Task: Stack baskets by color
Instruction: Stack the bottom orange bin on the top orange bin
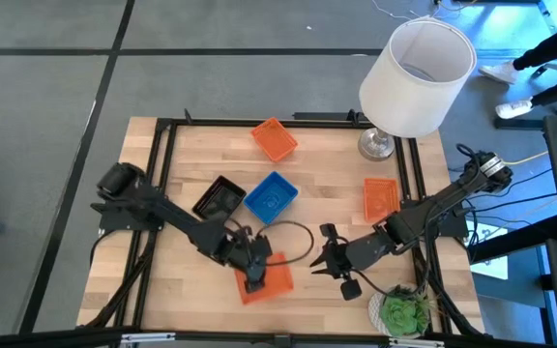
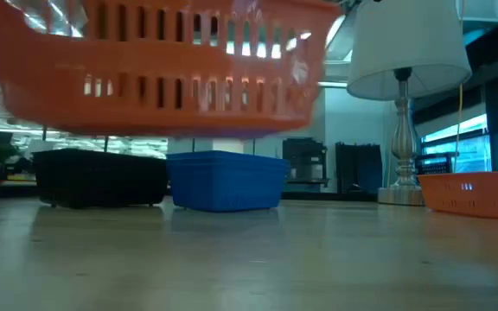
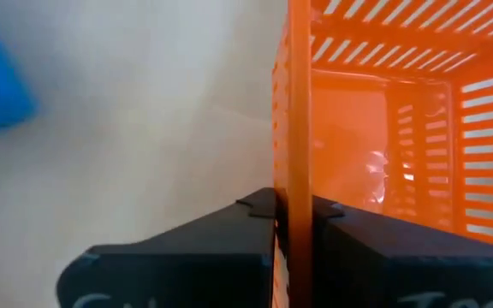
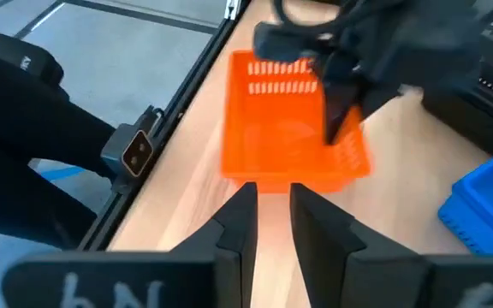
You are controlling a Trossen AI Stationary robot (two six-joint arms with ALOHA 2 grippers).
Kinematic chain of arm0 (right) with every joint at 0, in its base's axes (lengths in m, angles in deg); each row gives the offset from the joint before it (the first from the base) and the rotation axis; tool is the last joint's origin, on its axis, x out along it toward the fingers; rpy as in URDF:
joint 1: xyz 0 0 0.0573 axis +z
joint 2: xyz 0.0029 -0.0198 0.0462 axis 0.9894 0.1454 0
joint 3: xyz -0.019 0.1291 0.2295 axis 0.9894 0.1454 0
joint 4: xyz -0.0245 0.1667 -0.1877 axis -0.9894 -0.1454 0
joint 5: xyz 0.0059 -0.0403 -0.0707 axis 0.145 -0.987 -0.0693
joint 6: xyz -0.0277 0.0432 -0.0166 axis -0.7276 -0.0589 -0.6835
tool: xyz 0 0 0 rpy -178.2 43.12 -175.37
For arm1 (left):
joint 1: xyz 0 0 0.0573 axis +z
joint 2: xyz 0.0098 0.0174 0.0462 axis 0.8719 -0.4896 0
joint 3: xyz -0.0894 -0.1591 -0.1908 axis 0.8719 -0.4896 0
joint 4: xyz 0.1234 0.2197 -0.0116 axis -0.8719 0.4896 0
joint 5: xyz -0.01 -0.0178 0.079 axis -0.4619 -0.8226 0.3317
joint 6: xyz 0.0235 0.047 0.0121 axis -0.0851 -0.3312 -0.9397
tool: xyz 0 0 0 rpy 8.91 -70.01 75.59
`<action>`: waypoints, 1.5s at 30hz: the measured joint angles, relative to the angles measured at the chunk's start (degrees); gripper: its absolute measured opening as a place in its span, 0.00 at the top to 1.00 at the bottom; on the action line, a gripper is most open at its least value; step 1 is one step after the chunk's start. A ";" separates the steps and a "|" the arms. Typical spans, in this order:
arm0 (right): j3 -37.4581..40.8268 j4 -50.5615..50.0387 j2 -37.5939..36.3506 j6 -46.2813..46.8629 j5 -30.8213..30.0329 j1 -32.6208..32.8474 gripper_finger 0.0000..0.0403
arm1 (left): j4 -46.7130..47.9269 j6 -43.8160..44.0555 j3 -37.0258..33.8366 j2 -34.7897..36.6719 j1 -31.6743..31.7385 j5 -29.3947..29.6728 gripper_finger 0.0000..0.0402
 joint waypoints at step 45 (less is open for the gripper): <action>-0.02 -7.19 -3.64 -1.68 -48.08 -1.22 0.82 | 0.27 9.59 0.07 16.11 58.78 -14.30 1.00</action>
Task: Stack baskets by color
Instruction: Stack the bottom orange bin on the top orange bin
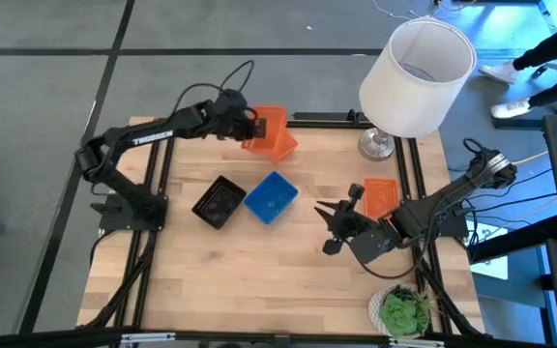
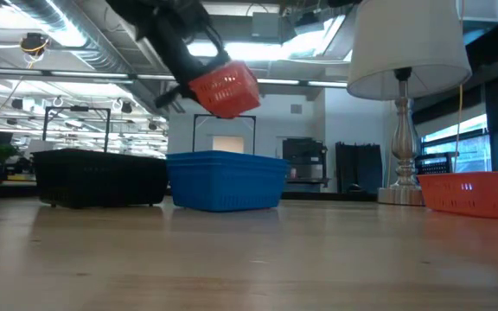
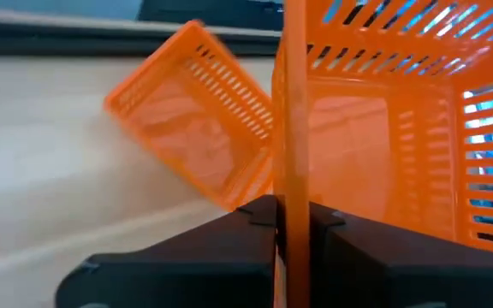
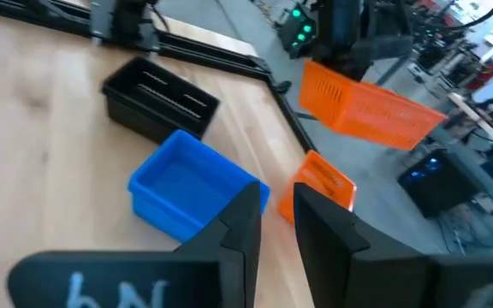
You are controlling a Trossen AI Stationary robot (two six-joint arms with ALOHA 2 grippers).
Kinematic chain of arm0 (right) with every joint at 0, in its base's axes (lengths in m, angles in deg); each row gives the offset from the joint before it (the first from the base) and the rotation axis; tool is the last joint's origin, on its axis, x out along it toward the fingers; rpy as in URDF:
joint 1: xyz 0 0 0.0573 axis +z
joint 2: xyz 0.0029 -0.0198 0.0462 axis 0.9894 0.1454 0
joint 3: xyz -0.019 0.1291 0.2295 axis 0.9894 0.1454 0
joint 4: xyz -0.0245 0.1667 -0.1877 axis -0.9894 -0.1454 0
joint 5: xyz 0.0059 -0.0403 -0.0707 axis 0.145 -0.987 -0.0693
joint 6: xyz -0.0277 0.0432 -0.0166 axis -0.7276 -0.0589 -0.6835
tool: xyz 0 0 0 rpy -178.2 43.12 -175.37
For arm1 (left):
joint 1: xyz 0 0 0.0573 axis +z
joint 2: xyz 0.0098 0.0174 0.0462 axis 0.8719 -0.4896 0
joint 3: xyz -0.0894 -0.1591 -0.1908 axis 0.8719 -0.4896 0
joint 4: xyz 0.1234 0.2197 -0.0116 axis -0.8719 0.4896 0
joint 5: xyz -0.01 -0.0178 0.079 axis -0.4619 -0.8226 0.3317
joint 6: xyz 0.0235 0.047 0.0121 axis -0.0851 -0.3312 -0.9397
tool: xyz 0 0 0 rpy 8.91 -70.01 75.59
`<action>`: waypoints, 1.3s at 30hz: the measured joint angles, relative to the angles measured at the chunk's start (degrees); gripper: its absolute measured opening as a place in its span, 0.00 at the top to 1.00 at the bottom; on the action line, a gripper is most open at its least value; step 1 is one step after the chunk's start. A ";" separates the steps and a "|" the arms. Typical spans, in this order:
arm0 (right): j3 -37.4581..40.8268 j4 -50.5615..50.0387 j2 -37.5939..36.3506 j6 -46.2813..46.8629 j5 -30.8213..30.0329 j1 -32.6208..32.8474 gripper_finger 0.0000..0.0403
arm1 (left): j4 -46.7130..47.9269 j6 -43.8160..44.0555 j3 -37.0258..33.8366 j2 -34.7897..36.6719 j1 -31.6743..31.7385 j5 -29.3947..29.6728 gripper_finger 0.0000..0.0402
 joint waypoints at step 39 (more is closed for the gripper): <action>0.07 9.63 1.64 -29.29 32.98 -26.51 0.82 | -2.14 -51.60 -0.02 -3.88 -2.79 -0.98 1.00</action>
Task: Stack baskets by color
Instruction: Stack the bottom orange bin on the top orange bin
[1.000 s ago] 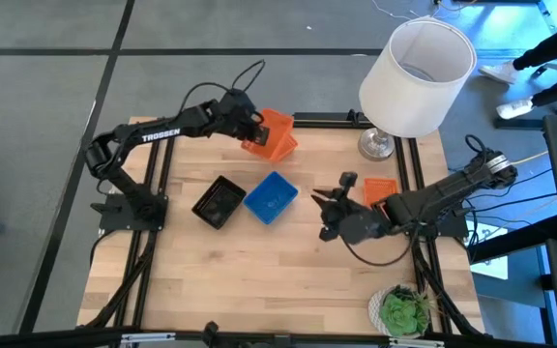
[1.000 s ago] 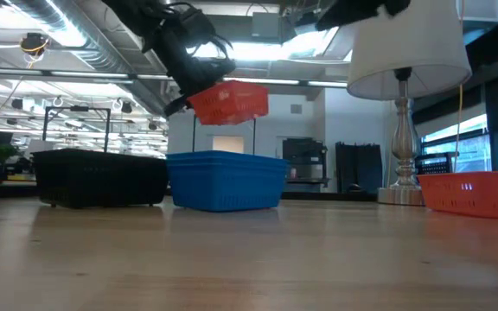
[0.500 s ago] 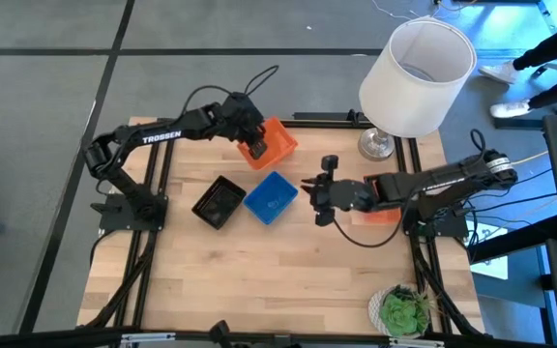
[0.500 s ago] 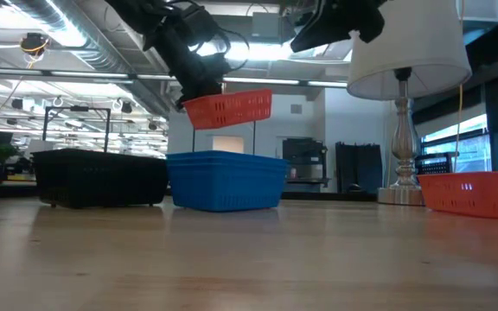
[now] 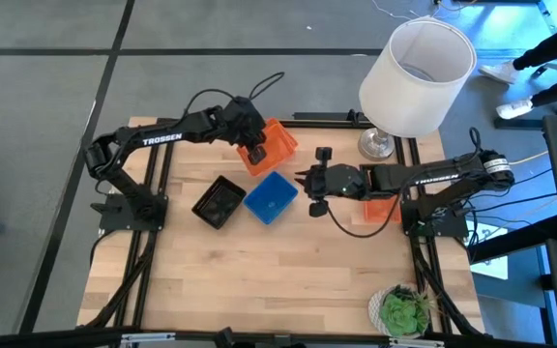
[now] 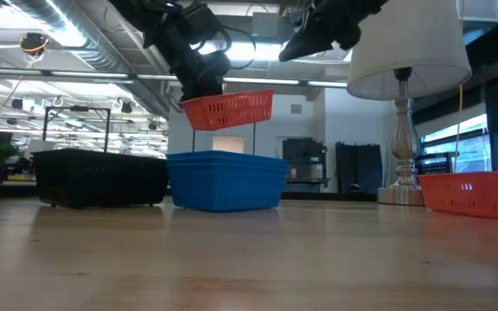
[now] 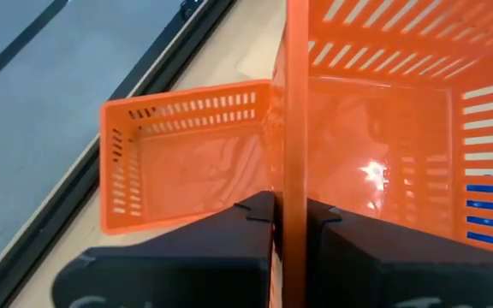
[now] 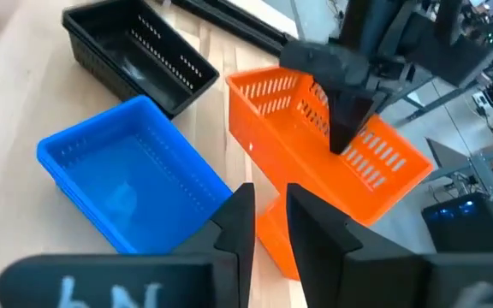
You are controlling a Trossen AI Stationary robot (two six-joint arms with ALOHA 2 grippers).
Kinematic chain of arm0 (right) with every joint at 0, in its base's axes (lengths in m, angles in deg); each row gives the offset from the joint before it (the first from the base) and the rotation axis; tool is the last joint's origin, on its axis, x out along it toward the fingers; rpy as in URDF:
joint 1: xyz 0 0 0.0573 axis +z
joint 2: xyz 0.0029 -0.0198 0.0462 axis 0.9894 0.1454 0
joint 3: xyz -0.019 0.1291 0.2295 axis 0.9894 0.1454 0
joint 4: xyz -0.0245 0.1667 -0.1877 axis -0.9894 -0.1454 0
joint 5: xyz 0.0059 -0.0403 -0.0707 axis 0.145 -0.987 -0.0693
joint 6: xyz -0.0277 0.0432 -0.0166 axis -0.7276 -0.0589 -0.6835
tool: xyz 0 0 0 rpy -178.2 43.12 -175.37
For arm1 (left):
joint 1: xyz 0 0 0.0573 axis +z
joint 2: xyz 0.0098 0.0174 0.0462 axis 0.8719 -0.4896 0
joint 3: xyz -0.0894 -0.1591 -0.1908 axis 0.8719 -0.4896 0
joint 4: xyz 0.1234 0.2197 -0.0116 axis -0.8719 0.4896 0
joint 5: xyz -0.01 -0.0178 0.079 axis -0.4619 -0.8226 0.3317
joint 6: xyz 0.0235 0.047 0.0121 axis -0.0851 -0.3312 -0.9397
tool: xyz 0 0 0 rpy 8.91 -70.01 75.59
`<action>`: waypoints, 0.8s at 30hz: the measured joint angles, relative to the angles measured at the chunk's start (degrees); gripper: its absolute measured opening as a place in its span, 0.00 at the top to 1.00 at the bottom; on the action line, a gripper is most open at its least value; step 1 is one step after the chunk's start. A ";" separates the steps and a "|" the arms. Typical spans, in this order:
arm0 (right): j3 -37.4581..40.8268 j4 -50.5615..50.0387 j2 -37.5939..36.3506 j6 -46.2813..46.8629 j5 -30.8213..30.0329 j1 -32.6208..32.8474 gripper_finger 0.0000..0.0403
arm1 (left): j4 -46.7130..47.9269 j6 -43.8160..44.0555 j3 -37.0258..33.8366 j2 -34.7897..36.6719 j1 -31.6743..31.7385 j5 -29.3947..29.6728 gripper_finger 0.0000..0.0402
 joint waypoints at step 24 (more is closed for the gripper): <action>-0.02 2.45 0.32 11.77 -1.51 -5.69 0.73 | -0.52 -0.16 0.02 0.00 -11.12 17.62 1.00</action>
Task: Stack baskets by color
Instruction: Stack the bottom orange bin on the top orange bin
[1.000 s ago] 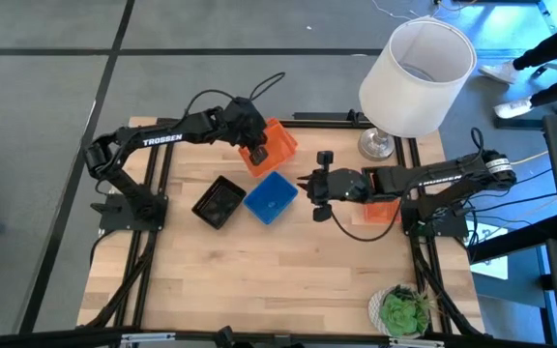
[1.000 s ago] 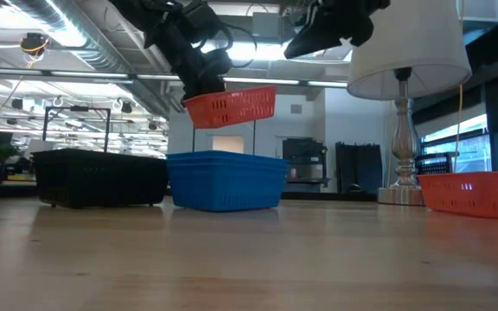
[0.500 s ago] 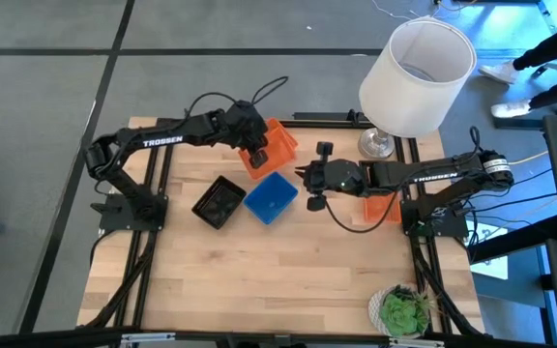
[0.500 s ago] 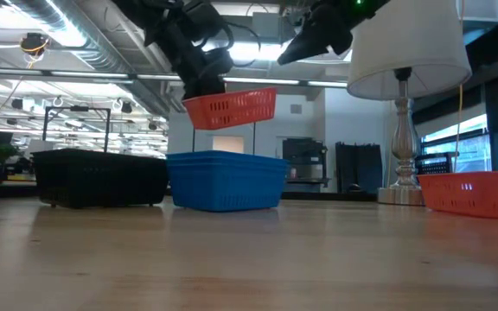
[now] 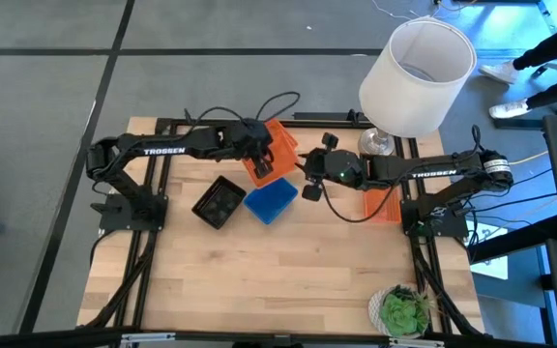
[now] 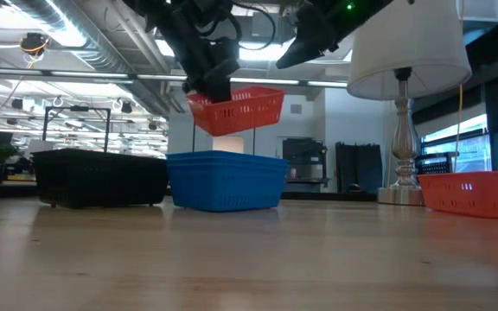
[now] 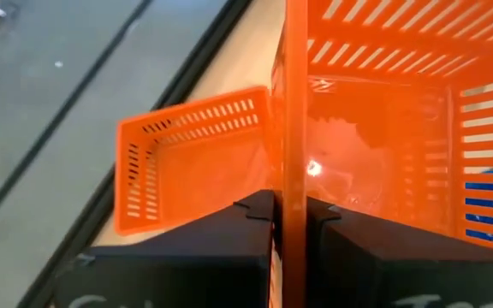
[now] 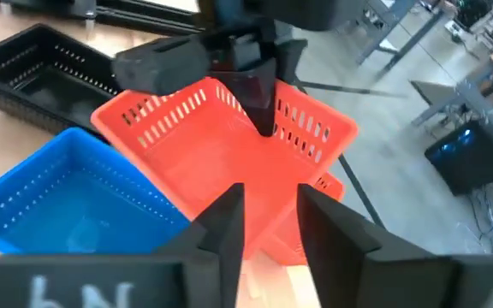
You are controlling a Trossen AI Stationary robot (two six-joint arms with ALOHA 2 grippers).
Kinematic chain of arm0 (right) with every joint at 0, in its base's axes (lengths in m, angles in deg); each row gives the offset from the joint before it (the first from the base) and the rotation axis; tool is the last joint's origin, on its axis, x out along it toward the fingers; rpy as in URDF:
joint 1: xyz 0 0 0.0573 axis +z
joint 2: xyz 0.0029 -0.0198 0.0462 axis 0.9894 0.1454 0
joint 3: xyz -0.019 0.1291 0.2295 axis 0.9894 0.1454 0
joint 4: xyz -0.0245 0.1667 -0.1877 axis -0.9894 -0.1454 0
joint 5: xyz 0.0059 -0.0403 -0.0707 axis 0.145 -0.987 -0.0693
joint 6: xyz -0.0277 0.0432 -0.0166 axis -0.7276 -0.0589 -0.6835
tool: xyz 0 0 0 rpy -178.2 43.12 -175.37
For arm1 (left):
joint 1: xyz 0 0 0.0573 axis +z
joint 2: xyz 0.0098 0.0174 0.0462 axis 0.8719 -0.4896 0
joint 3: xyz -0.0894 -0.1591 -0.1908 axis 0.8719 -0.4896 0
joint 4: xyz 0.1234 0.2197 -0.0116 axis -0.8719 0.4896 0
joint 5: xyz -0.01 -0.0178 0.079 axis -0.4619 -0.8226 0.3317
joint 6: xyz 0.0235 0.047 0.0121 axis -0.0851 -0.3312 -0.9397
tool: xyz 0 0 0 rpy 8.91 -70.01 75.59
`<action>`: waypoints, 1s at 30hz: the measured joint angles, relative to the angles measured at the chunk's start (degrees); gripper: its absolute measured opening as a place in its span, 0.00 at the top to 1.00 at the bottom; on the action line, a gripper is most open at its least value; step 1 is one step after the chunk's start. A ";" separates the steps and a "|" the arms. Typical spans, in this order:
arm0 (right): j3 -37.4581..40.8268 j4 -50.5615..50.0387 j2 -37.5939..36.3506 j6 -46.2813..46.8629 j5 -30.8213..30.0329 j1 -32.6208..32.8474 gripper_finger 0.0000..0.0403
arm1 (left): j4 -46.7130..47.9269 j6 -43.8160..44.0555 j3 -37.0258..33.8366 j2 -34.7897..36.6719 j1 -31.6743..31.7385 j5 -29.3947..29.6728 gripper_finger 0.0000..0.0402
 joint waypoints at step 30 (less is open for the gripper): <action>0.00 -0.02 0.28 10.94 5.71 -6.23 0.62 | -4.90 -4.93 0.02 0.01 -10.72 12.01 1.00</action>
